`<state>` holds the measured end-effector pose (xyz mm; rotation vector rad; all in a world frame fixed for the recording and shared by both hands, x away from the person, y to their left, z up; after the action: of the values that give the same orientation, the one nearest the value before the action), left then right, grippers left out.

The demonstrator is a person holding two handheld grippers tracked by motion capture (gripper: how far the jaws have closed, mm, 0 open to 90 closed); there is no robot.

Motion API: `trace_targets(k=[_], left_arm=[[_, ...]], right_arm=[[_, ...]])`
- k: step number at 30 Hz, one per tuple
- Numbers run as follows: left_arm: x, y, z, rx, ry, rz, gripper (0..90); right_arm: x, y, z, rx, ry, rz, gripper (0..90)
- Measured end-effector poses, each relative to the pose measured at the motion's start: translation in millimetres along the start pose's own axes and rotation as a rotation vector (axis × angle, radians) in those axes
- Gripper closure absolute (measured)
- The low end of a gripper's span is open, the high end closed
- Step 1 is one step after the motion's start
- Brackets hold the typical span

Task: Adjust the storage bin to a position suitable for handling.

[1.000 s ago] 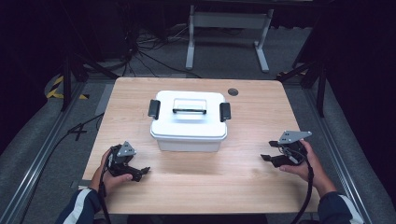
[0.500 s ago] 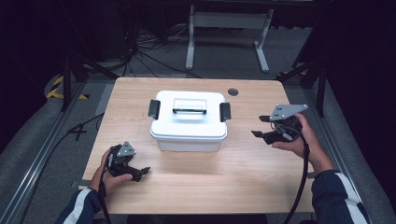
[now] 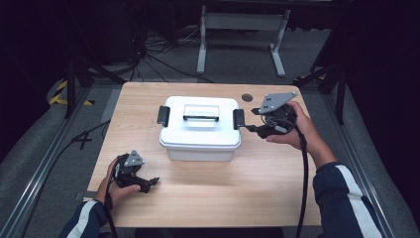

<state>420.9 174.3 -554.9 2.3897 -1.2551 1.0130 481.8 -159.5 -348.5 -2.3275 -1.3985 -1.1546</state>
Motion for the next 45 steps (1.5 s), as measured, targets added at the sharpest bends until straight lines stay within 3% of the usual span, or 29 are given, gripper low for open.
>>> trace_targets(k=[11, 19, 24, 26, 28, 29, 38, 41, 45], left_arm=[[0.0, 0.0, 0.0, 0.000, 0.000, 0.000, 0.5], [0.1, 0.0, 0.1, -0.003, 0.003, 0.002, 0.5], [-0.2, 0.2, -0.2, -0.005, -0.001, 0.003, 0.5], [0.1, 0.0, 0.2, -0.002, 0.004, 0.001, 0.5], [0.1, 0.0, 0.2, -0.002, 0.004, 0.002, 0.5], [0.1, 0.0, 0.1, -0.002, 0.003, 0.001, 0.5], [0.0, 0.0, 0.1, -0.002, 0.003, 0.002, 0.5], [0.0, 0.0, 0.1, -0.002, 0.002, 0.002, 0.5], [0.0, 0.0, 0.1, -0.003, 0.003, 0.002, 0.5]], right_arm=[[54.3, -19.8, 39.4, 0.031, -0.046, -0.104, 45.3], [73.5, -31.7, 79.4, 0.067, -0.120, -0.158, 50.4], [75.2, -36.6, 97.6, 0.091, -0.179, -0.213, 63.6], [76.4, -39.4, 100.8, 0.102, -0.175, -0.233, 73.4], [77.0, -39.7, 100.8, 0.095, -0.175, -0.234, 76.2], [78.9, -42.4, 99.9, 0.110, -0.168, -0.266, 81.4], [77.0, -43.7, 97.3, 0.107, -0.199, -0.294, 83.4], [78.6, -42.6, 98.1, 0.112, -0.189, -0.320, 83.8], [79.1, -42.0, 97.5, 0.114, -0.187, -0.319, 84.0]])
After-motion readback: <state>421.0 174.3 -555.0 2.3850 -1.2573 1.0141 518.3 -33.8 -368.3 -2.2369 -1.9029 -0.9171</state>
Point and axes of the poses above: each handheld gripper's, and its own axes: z roughly forward along the jaws, x roughly out of its top, y roughly to its right, the point moved 10 cm from there along z, roughly forward along the jaws, and after that the axes turned 9 degrees about z, right-handed, at the moved point
